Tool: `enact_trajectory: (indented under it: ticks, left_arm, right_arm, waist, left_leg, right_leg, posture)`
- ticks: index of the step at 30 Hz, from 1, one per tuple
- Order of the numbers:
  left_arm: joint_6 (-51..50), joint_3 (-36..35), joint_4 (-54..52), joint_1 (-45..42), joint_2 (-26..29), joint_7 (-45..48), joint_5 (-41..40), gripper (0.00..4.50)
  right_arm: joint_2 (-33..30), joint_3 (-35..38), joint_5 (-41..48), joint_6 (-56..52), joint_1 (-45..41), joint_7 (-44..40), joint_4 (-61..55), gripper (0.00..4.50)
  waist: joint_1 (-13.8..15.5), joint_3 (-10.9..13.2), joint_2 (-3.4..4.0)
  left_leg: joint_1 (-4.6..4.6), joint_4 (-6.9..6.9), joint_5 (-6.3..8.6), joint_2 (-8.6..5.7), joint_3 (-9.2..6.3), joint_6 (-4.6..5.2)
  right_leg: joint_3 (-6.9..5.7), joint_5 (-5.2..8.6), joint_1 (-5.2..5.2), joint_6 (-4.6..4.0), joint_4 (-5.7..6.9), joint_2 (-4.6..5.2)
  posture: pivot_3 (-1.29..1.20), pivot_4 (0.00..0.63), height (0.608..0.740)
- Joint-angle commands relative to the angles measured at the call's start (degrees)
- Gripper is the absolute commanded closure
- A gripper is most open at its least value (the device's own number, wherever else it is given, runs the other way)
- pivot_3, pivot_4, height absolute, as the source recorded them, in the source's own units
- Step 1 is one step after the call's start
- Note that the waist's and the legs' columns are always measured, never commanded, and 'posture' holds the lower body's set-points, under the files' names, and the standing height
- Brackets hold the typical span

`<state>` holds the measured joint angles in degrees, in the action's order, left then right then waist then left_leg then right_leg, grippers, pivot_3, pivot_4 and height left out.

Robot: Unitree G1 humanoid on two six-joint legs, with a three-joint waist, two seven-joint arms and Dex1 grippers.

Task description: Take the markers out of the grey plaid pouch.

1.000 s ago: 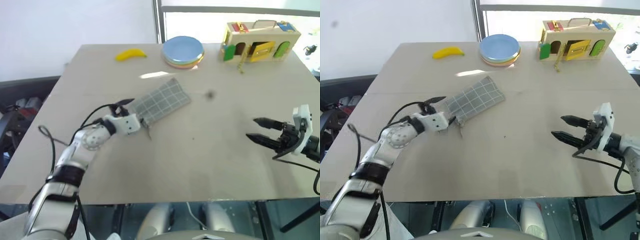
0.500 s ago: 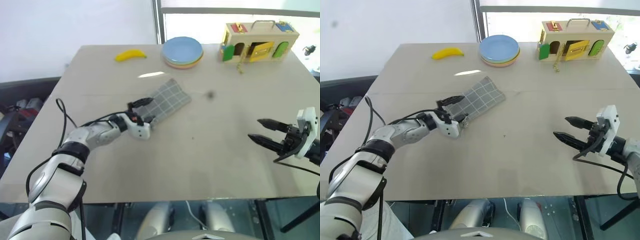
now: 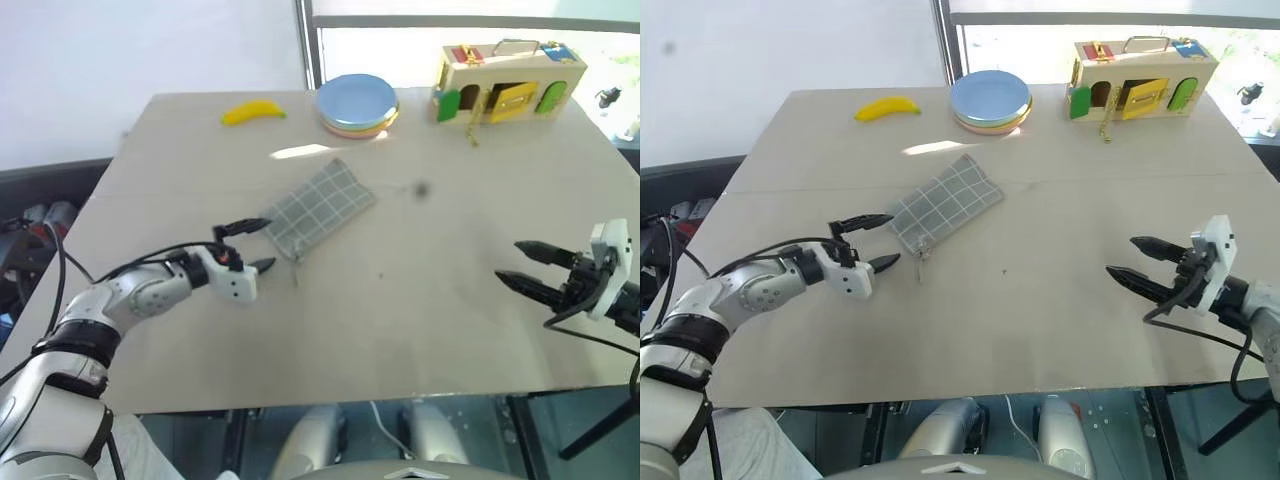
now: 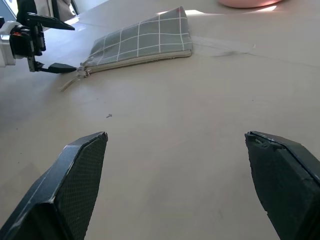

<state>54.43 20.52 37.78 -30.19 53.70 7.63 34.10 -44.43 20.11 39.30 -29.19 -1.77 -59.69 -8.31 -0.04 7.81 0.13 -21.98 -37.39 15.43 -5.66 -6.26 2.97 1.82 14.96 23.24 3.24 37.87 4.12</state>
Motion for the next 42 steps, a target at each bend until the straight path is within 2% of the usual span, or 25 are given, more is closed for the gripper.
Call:
enact_trajectory:
  ticks: [1,8,10,13,18,19,20,24,29,35,39,42]
  left_arm:
    - [-4.5,1.6,-0.5,0.4,-4.4,-0.5,4.3,0.0]
    - [-11.8,2.9,2.8,-2.7,-10.6,-10.5,12.2,0.0]
    - [-13.5,3.1,3.5,-3.3,-11.5,-13.3,13.6,0.4]
    - [-15.3,3.4,4.5,-4.4,-12.6,-18.1,15.7,1.45]
    - [-15.6,4.2,5.7,-5.1,-13.3,-20.7,16.5,3.86]
    - [-15.6,4.3,5.8,-5.1,-13.4,-20.9,16.4,4.24]
    - [-15.5,4.3,5.8,-5.1,-13.5,-21.1,16.3,4.43]
    - [-14.7,3.1,4.8,-4.6,-14.6,-20.2,13.3,4.43]
    - [-14.7,-1.2,-1.4,-1.7,-19.2,-8.3,-2.0,4.43]
    - [-28.2,-5.1,-16.1,2.0,-27.4,2.7,-13.1,4.43]
    - [-37.3,-6.1,-24.0,3.1,-32.4,6.2,-15.8,4.43]
    - [-40.9,-5.8,-27.4,3.3,-34.8,7.2,-15.6,4.43]
  right_arm:
    - [0.3,0.1,0.1,1.2,-1.3,-0.3,-0.2,0.03]
    - [0.9,0.0,0.0,1.5,-1.5,0.4,-0.7,0.03]
    - [1.0,0.1,0.0,1.6,-1.5,0.4,-0.7,0.0]
    - [1.2,0.2,0.0,1.9,-1.4,0.5,-0.7,0.0]
    - [1.6,0.2,-0.1,2.1,-1.3,0.6,-0.8,0.0]
    - [1.7,0.2,-0.2,2.1,-1.2,0.7,-0.8,0.0]
    - [1.8,0.2,-0.2,2.1,-1.1,0.8,-0.9,0.0]
    - [1.8,0.0,-0.4,2.2,-1.0,0.9,-1.0,0.0]
    - [3.0,-2.6,-1.6,2.9,-3.8,2.7,-2.7,0.0]
    - [10.2,-11.1,-5.0,3.2,-10.0,10.1,-8.7,0.0]
    - [17.0,-16.3,-8.5,5.7,-14.0,15.4,-9.9,0.0]
    - [20.9,-18.8,-11.1,7.3,-16.6,17.9,-8.6,0.0]
  waist:
    - [0.5,-0.1,0.13]
    - [1.6,-0.1,0.16]
    - [1.8,-0.2,0.17]
    - [1.8,-0.1,0.15]
    - [2.2,-0.2,0.2]
    - [2.3,-0.2,0.27]
    - [2.4,-0.3,0.31]
    - [2.4,-0.3,0.33]
    - [2.3,-0.3,0.33]
    - [1.9,-0.2,0.16]
    - [0.8,-0.2,0.11]
    - [0.4,-0.2,0.09]
  left_leg:
    - [0.02,0.0,0.0,-0.01,0.0,0.0]
    - [0.2,-0.1,0.07,-0.03,-0.1,0.15]
    - [0.22,-0.1,0.06,-0.03,-0.09,0.13]
    - [0.22,-0.12,0.01,-0.03,-0.09,0.05]
    - [0.21,-0.12,-0.01,-0.03,-0.1,0.01]
    - [0.23,-0.12,0.0,-0.03,-0.1,0.03]
    - [0.26,-0.12,0.0,-0.03,-0.13,0.04]
    - [0.31,-0.12,0.01,-0.03,-0.17,0.06]
    - [0.25,-0.15,-0.06,-0.05,-0.22,-0.07]
    - [-0.1,-0.18,-0.11,-0.03,-0.26,-0.15]
    - [-0.72,-0.48,-0.13,-0.02,-0.32,-0.18]
    - [-0.87,-0.74,-0.12,-0.03,-0.34,-0.17]
  right_leg:
    - [-0.01,0.0,-0.01,0.0,-0.01,0.0]
    - [-0.18,0.0,-0.25,0.0,0.05,0.0]
    - [-0.19,0.0,-0.27,0.0,0.06,0.01]
    - [-0.21,0.0,-0.33,0.0,0.07,-0.01]
    - [-0.2,0.0,-0.3,0.0,0.09,0.0]
    - [-0.19,0.0,-0.32,0.0,0.1,0.01]
    - [-0.18,0.0,-0.38,0.0,0.11,0.01]
    - [-0.2,0.0,-0.44,0.0,0.11,0.01]
    - [-0.23,0.0,-0.43,0.0,0.07,0.03]
    - [-0.23,-0.01,-0.08,-0.01,0.05,0.02]
    - [-0.28,-0.01,0.44,-0.01,0.16,-0.04]
    - [-0.32,-0.01,0.45,-0.01,0.17,-0.07]
  posture:
    - [0.0,0.15,0.74]
    - [0.0,0.15,0.74]
    - [0.0,0.15,0.74]
    - [0.0,0.15,0.74]
    - [0.0,0.15,0.74]
    - [0.0,0.15,0.74]
    - [0.0,0.15,0.74]
    - [0.0,0.15,0.74]
    - [0.0,0.15,0.74]
    - [0.0,0.15,0.74]
    - [0.0,0.15,0.74]
    - [0.0,0.15,0.74]
